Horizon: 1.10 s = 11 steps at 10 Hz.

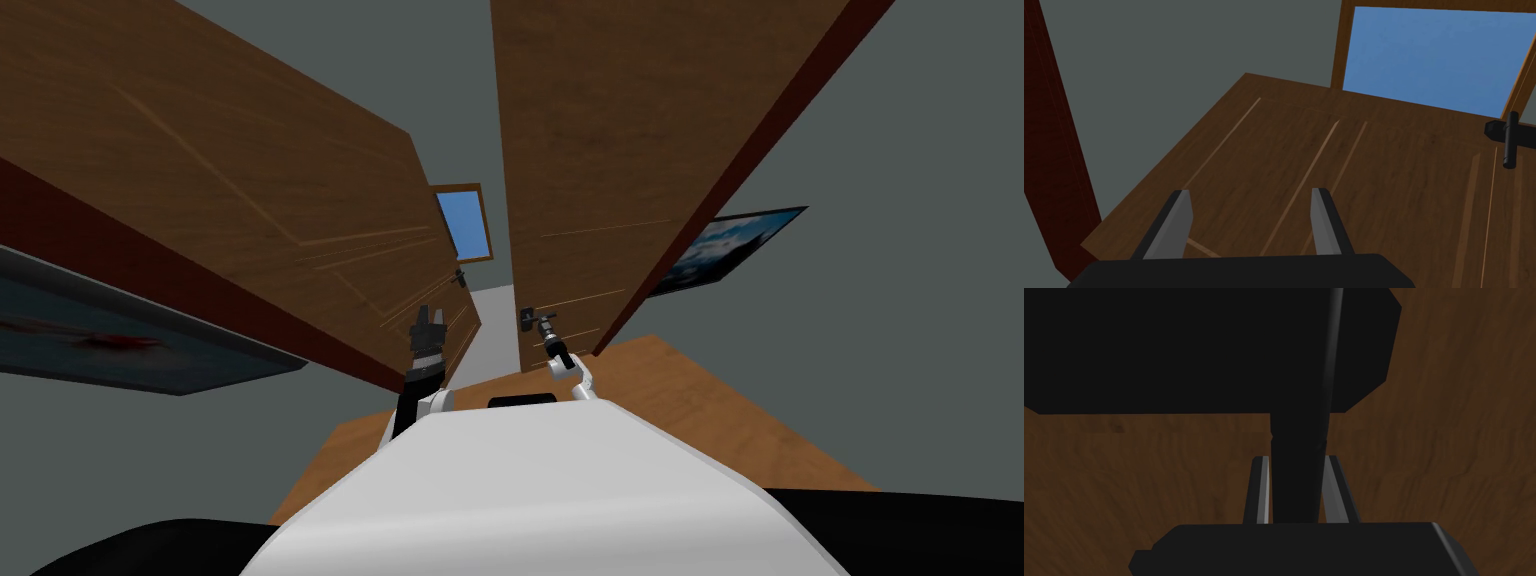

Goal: Push the door open

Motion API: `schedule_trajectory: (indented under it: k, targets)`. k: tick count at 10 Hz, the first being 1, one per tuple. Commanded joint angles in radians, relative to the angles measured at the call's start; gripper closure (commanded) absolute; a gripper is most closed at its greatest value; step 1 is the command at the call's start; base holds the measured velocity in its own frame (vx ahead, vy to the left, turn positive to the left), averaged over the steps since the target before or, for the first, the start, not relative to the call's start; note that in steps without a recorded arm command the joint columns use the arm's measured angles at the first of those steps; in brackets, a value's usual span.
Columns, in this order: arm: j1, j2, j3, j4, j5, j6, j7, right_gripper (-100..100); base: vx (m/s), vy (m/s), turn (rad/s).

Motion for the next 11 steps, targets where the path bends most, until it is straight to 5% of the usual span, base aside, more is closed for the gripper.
schedule_trajectory:
  k: [1, 11]
  targets:
    - [0.006, 0.000, 0.001, 0.002, 0.000, 0.000, 0.000, 100, 0.000, 0.000, 0.000]
    - [-0.019, -0.029, -0.103, 0.022, -0.010, 0.002, 0.021, 100, 0.163, 0.084, -0.053]
